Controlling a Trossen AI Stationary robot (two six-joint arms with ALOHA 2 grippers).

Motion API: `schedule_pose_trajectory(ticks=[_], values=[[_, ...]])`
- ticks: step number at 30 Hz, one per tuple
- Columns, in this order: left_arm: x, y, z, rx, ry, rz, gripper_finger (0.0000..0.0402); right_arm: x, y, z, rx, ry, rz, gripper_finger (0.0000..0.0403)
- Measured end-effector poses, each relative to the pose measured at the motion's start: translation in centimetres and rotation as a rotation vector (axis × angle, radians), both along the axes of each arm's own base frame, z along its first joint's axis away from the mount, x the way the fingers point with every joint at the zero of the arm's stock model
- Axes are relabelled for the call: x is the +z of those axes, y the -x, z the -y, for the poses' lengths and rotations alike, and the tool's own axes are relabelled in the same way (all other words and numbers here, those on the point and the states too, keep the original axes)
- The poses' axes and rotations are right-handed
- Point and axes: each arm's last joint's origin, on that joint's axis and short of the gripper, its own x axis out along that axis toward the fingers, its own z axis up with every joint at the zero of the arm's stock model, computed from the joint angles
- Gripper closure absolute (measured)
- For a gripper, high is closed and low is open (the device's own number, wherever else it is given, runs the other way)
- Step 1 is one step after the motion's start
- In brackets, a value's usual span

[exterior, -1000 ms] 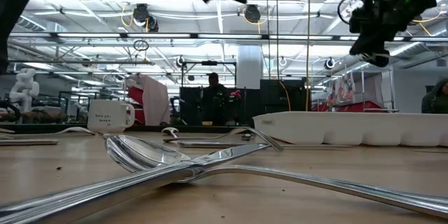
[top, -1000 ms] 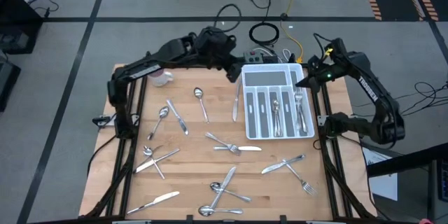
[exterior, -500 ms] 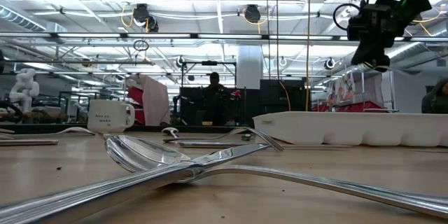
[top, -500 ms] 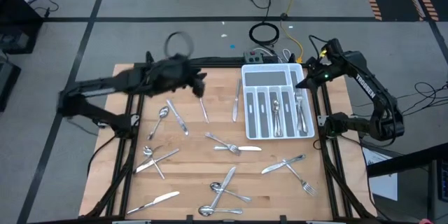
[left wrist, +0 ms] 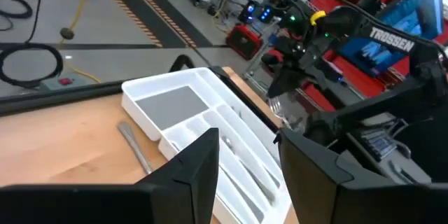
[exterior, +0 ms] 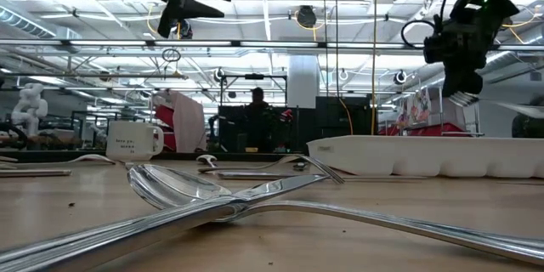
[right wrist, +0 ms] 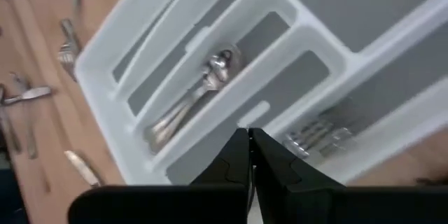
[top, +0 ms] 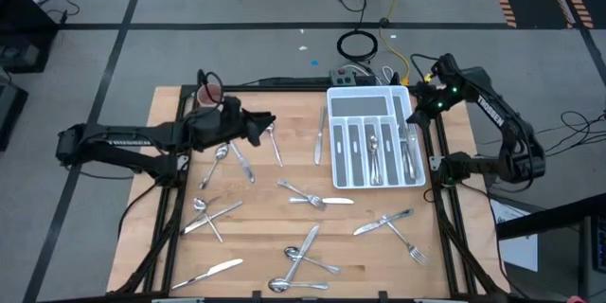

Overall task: Sort silverware
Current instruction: Put the fork in the right section of the silverware tray

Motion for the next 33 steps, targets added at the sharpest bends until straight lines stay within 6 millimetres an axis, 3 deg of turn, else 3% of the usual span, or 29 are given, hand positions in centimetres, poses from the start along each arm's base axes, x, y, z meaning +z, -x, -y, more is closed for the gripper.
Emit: schedule_pose_trajectory(ticks=[10, 20, 25, 29, 33], values=[[0.0, 0.0, 0.0, 0.001, -0.006, -0.005, 0.0249, -3.0, -0.2, 0.5, -0.014, -0.024, 0.026, 0.0403], [0.0, 0.0, 0.0, 0.001, -0.006, -0.006, 0.0249, -3.6, -0.1, 0.7, -0.08, -0.027, -0.022, 0.0403], [0.0, 0.0, 0.0, 0.002, -0.001, -0.004, 0.0249, -3.5, -0.2, 0.9, -0.183, -0.067, -0.004, 0.0403], [0.0, 0.0, 0.0, 0.001, -0.006, -0.007, 0.0249, -2.4, -0.7, 0.7, -0.23, -0.135, 0.197, 0.0403], [0.0, 0.0, 0.0, 0.001, -0.006, -0.007, 0.0249, -0.5, -1.4, -0.7, -0.189, -0.05, 0.294, 0.0403]])
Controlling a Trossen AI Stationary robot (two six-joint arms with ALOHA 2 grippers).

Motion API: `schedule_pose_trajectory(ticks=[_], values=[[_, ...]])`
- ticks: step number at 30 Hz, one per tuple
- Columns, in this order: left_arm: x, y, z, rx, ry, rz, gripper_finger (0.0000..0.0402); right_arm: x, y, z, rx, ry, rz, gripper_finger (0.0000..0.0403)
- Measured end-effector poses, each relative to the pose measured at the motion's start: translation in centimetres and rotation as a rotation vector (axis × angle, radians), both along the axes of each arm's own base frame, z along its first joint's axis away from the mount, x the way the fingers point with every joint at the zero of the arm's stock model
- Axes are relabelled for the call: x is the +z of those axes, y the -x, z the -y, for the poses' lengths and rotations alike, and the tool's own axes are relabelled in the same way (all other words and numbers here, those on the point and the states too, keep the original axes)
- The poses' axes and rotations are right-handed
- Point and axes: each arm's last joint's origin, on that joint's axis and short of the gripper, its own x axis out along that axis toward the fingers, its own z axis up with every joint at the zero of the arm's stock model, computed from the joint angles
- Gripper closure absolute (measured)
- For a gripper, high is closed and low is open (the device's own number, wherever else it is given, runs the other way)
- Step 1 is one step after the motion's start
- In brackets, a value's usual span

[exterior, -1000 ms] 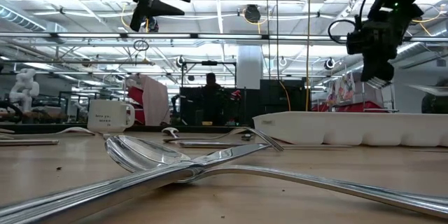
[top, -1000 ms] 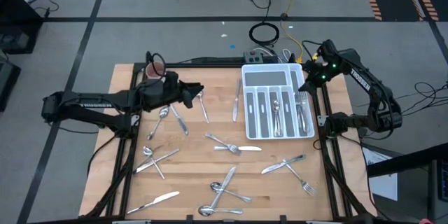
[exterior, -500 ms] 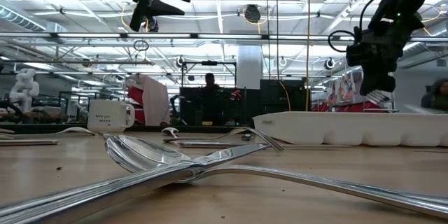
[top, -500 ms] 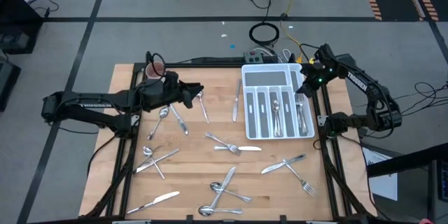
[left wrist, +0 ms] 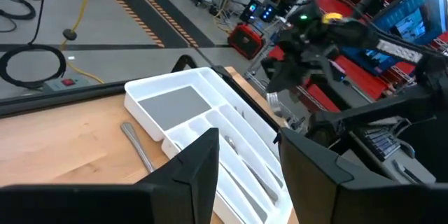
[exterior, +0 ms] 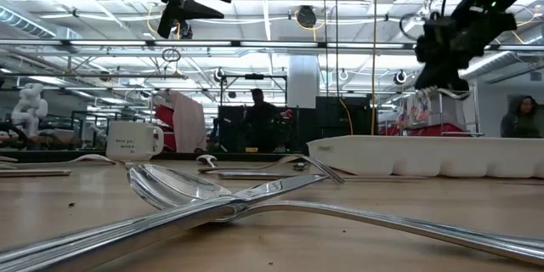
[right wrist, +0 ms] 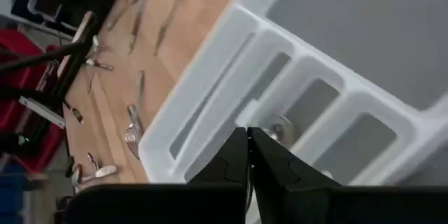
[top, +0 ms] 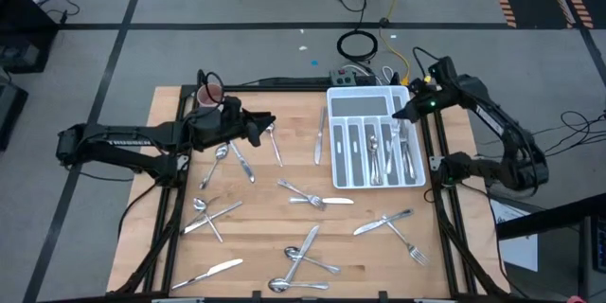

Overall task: Sort silverware
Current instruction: Put the fork in the right section of the silverware tray

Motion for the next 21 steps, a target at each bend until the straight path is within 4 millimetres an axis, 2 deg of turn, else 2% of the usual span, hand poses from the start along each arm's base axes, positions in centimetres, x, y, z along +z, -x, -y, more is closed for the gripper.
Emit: schedule_pose_trajectory(ticks=[3, 8, 10, 13, 15, 19, 21], values=[[0.0, 0.0, 0.0, 0.0, 0.0, 0.0, 0.0249, 0.3, 0.3, -1.6, -0.004, 0.044, 0.086, 0.0403], [0.0, 0.0, 0.0, 0.001, 0.0, 0.0, 0.0249, -1.5, 1.2, -4.0, -0.115, 0.078, 0.219, 0.0403], [0.0, 0.0, 0.0, 0.006, 0.0, 0.001, 0.0249, -2.5, 1.7, -4.5, -0.183, 0.048, 0.241, 0.0403], [0.0, 0.0, 0.0, 0.011, 0.0, 0.001, 0.0249, -2.4, 2.0, -4.1, -0.245, 0.006, 0.268, 0.0403], [0.0, 0.0, 0.0, 0.013, 0.0, 0.001, 0.0249, -3.0, 2.3, -4.0, -0.317, -0.074, 0.225, 0.0403], [0.0, 0.0, -0.1, 0.013, 0.0, 0.001, 0.0249, -4.5, 2.9, -4.3, -0.454, -0.179, 0.013, 0.0403], [0.0, 0.0, -0.1, 0.014, 0.0, 0.0, 0.0249, -3.9, 2.9, -4.2, -0.444, -0.172, -0.019, 0.0403]])
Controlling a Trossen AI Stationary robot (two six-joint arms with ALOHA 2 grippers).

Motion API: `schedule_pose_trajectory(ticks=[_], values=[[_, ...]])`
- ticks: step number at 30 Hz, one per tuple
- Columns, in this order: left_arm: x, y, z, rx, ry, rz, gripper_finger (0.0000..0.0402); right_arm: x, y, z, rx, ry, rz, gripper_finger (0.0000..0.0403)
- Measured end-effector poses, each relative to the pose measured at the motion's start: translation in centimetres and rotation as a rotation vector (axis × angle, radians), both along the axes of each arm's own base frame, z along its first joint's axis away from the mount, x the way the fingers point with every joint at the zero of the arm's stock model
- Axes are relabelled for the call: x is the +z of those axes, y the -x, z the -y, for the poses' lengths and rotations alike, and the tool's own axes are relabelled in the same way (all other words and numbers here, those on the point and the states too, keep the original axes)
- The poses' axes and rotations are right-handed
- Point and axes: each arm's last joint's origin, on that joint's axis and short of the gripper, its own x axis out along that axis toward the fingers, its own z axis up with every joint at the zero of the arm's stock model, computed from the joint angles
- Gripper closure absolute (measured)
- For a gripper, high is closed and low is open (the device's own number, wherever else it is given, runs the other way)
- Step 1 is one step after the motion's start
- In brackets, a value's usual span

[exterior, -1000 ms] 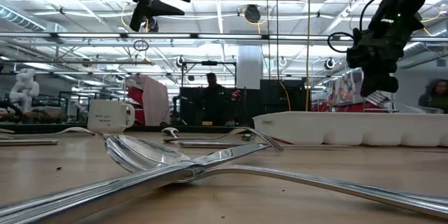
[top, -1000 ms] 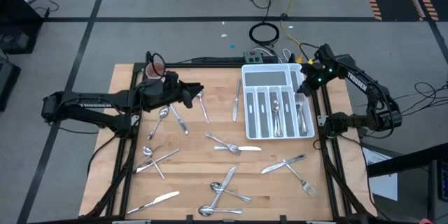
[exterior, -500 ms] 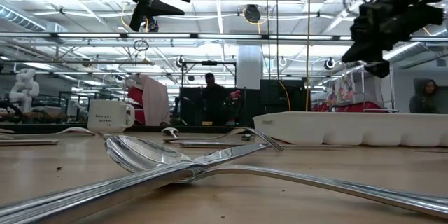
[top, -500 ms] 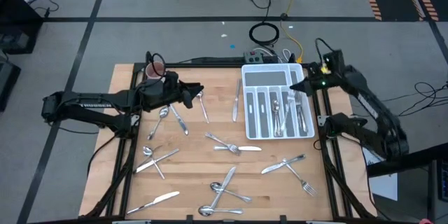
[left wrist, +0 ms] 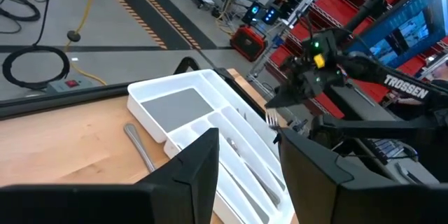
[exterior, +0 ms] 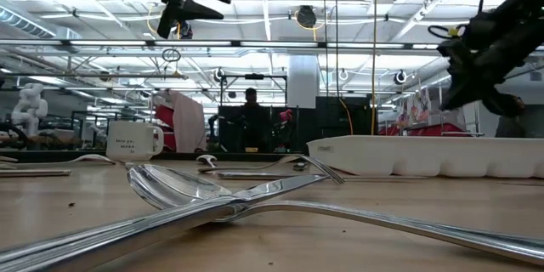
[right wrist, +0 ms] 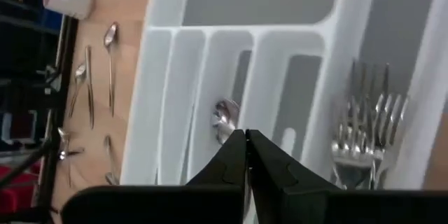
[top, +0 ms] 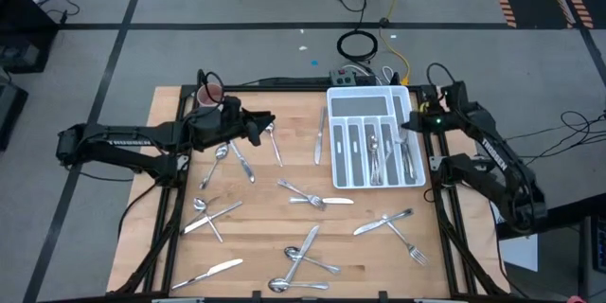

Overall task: Sort silverware
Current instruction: Put the fork in the right section of the silverware tray

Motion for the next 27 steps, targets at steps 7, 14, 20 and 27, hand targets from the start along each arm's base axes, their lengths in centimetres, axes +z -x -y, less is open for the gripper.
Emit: schedule_pose_trajectory(ticks=[7, 14, 20, 27], values=[[0.0, 0.0, 0.0, -0.001, -0.002, -0.005, 0.0249, 6.1, 0.6, 0.6, 0.114, 0.075, -0.335, 0.0403], [0.0, 0.0, 0.0, -0.005, -0.022, -0.012, 0.0249, 8.0, 1.1, 0.3, 0.485, 0.161, -0.495, 0.0403], [0.0, 0.0, 0.0, -0.006, -0.024, -0.015, 0.0249, 7.3, 1.2, 0.2, 0.579, 0.209, -0.438, 0.0403], [0.0, 0.0, 0.0, 0.007, -0.027, -0.017, 0.0249, 7.1, 1.1, 0.3, 0.603, 0.272, -0.395, 0.0403]])
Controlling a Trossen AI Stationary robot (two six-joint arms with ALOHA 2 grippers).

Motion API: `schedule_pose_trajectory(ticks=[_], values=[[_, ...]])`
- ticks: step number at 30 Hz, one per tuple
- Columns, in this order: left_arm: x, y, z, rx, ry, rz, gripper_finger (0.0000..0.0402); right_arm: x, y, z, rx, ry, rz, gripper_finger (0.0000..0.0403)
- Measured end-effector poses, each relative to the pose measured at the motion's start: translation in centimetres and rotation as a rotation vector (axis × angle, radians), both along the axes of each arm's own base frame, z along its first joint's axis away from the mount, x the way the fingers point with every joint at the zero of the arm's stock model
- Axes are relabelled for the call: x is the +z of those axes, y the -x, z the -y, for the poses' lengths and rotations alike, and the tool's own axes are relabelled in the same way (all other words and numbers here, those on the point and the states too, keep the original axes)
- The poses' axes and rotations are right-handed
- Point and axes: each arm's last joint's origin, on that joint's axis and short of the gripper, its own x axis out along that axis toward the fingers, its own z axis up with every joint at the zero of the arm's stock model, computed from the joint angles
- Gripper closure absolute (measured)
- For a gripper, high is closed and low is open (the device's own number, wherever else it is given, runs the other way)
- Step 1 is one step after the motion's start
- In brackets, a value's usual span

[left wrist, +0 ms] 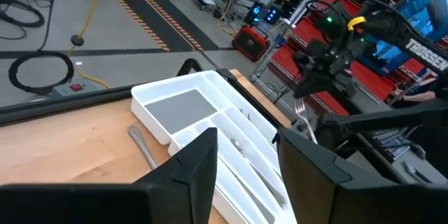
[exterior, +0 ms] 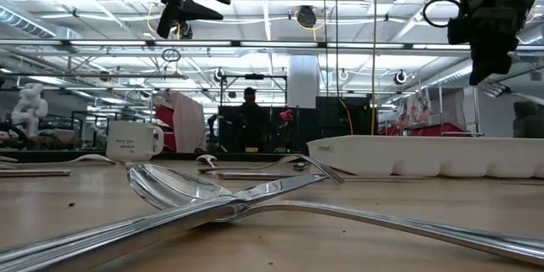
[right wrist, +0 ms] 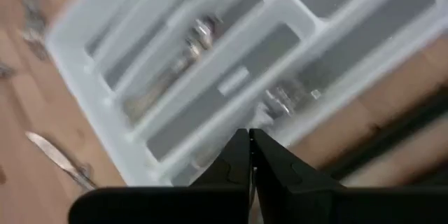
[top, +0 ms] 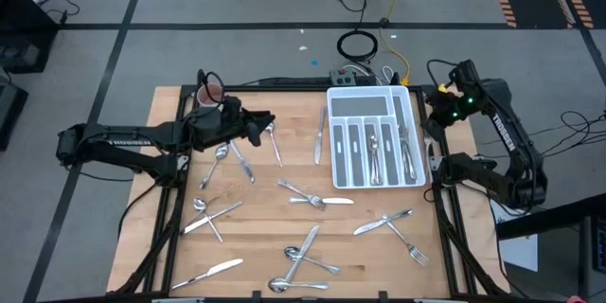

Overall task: Sort silverware
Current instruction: Put the fork in the right section of the silverware tray

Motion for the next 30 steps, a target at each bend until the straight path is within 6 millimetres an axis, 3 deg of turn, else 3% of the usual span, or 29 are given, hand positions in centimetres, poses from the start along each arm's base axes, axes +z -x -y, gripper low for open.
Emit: schedule_pose_trajectory(ticks=[9, 30], values=[[0.0, 0.0, 0.0, 0.014, -0.001, 0.001, 0.0249, -2.5, -0.1, 0.1, -0.036, 0.043, 0.049, 0.0403], [0.0, 0.0, -0.1, 0.039, -0.002, 0.002, 0.0249, -4.4, -0.2, 0.2, 0.081, 0.137, 0.066, 0.0403]])
